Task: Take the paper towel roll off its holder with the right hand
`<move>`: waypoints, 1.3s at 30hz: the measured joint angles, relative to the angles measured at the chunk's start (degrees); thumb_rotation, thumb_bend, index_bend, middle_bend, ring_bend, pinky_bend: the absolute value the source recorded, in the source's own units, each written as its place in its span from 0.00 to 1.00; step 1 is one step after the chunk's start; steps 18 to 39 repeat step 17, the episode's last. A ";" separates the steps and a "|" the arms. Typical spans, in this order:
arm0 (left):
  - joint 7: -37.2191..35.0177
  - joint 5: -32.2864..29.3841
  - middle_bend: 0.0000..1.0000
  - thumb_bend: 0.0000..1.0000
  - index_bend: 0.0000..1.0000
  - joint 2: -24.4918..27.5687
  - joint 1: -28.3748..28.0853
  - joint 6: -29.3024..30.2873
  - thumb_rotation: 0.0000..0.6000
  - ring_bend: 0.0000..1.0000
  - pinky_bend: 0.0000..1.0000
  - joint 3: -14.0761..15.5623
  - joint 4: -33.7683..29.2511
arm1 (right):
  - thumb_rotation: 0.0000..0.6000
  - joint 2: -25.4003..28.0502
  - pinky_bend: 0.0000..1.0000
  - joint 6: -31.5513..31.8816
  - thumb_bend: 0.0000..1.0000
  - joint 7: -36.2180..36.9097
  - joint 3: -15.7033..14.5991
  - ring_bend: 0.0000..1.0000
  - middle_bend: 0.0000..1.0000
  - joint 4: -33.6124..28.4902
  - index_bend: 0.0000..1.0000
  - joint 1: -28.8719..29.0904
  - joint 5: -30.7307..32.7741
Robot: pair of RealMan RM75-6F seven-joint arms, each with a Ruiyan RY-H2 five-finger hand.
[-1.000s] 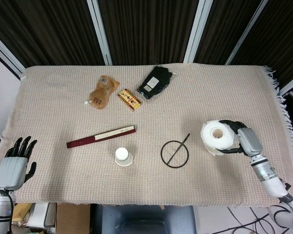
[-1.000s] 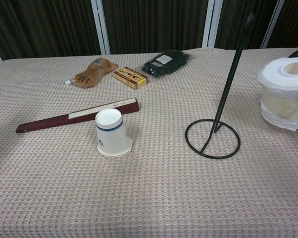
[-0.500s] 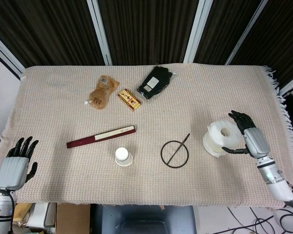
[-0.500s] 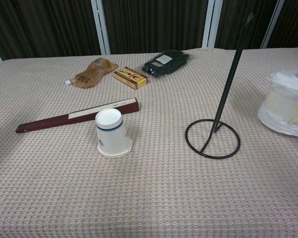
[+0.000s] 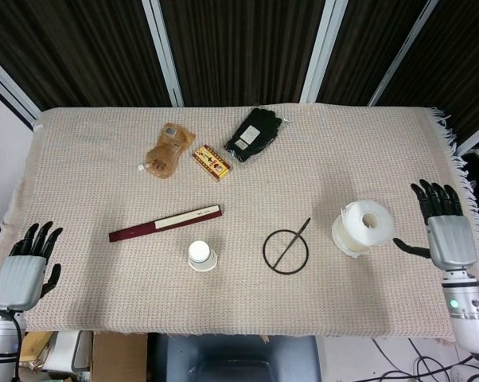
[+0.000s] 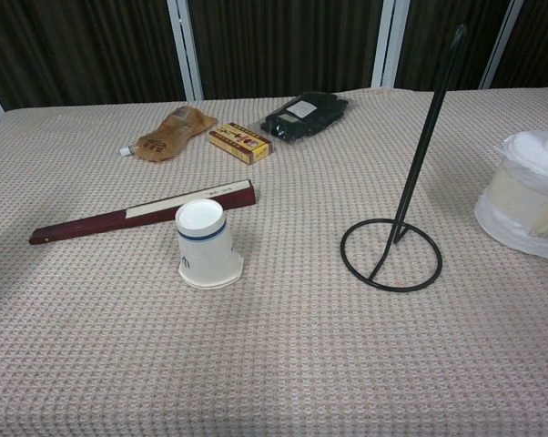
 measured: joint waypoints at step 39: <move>0.46 0.18 0.07 0.47 0.14 -0.21 0.06 0.13 1.00 0.04 0.27 0.21 -0.27 | 1.00 1.95 0.12 -5.11 0.04 -0.34 0.02 0.11 0.16 -2.87 0.14 -0.86 1.71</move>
